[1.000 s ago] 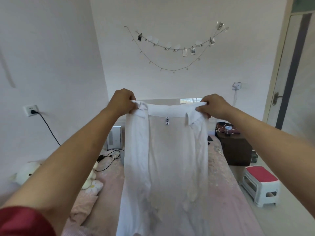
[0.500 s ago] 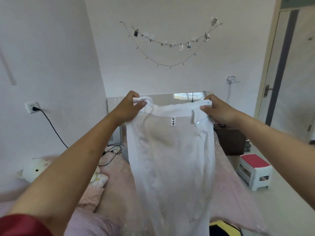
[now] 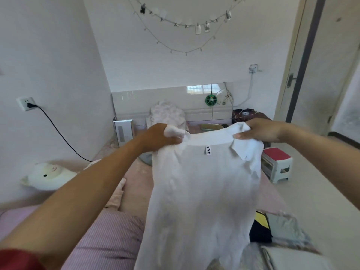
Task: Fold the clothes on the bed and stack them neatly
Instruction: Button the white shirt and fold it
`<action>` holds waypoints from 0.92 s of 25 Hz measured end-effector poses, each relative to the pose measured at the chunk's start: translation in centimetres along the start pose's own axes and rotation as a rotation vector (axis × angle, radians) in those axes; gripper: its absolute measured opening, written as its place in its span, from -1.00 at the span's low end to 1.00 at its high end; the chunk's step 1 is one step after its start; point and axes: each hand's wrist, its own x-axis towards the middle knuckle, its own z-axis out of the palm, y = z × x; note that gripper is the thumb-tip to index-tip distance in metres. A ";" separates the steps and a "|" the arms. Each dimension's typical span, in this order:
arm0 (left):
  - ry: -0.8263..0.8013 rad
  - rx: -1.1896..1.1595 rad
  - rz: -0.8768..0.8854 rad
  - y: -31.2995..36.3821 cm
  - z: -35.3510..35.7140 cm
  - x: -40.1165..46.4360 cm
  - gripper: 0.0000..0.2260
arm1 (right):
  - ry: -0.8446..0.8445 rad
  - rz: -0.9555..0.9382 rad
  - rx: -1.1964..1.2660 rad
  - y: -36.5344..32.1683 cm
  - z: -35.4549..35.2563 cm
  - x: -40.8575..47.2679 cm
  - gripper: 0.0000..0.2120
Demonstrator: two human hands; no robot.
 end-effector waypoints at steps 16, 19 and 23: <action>-0.327 -0.324 -0.683 -24.9 24.0 9.9 -0.71 | -0.186 0.316 0.124 19.9 19.4 25.6 -0.71; -0.227 -0.452 -0.825 -31.3 32.0 10.7 -0.65 | -0.158 0.331 0.128 25.9 25.9 30.3 -0.74; -0.147 -0.612 -0.957 -37.9 40.0 11.4 -0.72 | -0.048 0.399 0.179 32.7 33.1 34.4 -0.67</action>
